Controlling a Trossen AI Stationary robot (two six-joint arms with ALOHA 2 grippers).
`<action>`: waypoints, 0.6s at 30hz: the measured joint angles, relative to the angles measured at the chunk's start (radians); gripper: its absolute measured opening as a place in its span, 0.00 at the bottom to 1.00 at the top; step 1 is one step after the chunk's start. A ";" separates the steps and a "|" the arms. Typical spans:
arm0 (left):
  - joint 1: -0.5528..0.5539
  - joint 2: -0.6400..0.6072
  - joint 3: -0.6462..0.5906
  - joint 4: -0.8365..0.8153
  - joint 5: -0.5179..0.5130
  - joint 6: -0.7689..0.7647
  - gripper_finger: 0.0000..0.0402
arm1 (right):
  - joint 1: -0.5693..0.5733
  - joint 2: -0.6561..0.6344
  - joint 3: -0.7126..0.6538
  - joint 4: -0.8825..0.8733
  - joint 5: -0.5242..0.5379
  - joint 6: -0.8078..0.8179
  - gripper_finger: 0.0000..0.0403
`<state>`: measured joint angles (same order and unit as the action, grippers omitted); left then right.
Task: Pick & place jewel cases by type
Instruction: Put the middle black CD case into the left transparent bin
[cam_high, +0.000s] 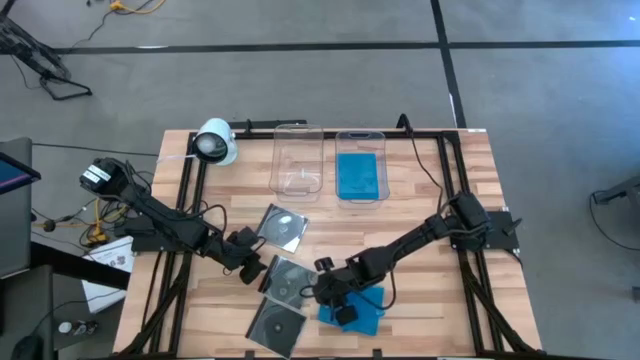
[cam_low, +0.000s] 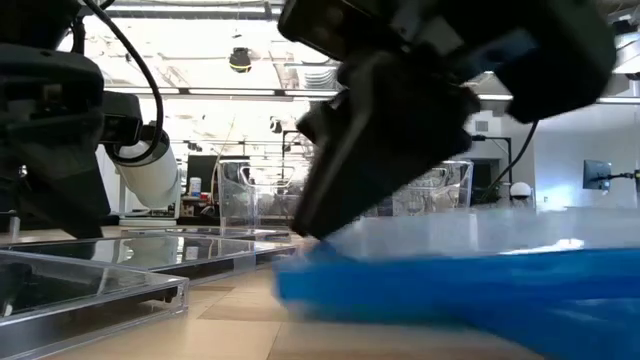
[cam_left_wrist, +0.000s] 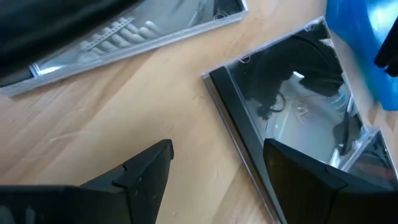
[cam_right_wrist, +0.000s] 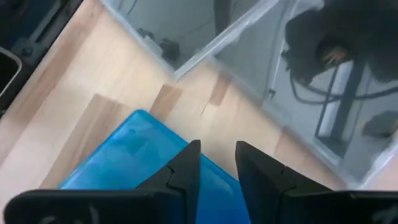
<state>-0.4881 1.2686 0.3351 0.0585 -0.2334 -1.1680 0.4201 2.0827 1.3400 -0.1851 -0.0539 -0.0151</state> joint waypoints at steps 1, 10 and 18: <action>0.000 0.000 0.000 0.000 -0.003 -0.001 0.63 | 0.000 0.000 -0.009 -0.001 0.000 0.014 0.24; 0.000 0.000 0.000 0.000 -0.022 -0.002 0.63 | -0.007 -0.012 -0.047 -0.154 0.143 0.087 0.24; 0.000 0.000 0.000 0.000 -0.041 -0.002 0.63 | -0.040 -0.031 -0.057 -0.260 0.355 0.119 0.24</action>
<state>-0.4881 1.2682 0.3354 0.0586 -0.2743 -1.1702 0.3797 2.0516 1.2835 -0.4451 0.3009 0.1040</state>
